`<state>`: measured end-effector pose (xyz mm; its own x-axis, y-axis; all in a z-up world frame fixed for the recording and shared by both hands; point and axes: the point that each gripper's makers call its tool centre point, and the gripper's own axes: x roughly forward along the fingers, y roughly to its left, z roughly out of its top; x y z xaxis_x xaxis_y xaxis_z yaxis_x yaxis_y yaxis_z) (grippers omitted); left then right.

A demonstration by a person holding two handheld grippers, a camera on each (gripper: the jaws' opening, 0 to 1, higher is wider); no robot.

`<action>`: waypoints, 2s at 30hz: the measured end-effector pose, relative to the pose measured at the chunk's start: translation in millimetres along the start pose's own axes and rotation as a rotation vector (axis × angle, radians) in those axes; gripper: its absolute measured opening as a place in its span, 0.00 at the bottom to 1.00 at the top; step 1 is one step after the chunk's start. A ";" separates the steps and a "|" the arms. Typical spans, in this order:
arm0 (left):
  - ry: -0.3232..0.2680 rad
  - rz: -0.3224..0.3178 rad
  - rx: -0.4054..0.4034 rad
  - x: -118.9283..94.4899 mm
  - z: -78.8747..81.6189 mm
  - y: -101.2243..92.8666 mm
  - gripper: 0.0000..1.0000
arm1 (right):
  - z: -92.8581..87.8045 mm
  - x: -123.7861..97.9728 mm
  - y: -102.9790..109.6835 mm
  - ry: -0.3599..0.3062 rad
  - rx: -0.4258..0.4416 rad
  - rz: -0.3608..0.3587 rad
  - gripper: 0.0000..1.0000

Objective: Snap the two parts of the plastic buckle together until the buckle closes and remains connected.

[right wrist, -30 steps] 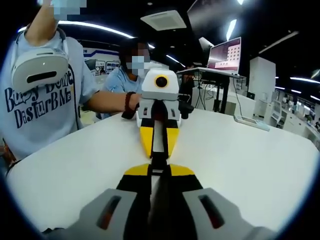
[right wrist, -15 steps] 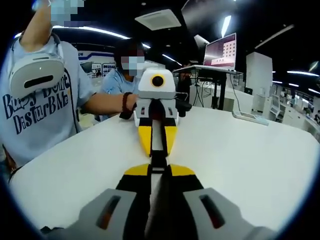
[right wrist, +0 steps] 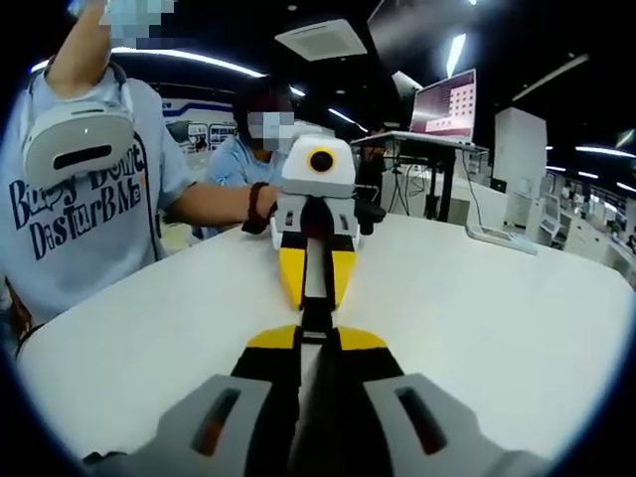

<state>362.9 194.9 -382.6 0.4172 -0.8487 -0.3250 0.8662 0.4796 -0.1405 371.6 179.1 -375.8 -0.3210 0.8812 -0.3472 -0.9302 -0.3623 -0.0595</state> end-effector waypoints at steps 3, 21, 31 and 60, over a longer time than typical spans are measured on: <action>-0.001 0.004 0.008 -0.2 0.0 0.5 0.12 | 0.1 0.2 -0.3 0.000 -0.001 -0.002 0.12; -0.006 0.029 0.050 0.2 1.8 0.2 0.12 | -0.2 -2.3 -4.9 0.002 0.002 -0.010 0.12; -0.004 0.048 0.033 0.1 2.0 1.2 0.15 | -1.1 -3.8 -6.0 0.007 0.010 -0.018 0.12; -0.107 0.049 -0.037 -5.4 20.9 3.8 0.32 | -11.2 -29.0 -42.6 0.104 0.068 -0.236 0.12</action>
<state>369.8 196.6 -361.9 0.4873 -0.8420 -0.2313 0.8340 0.5273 -0.1623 422.5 165.5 -373.7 -0.0768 0.9015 -0.4259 -0.9880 -0.1261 -0.0888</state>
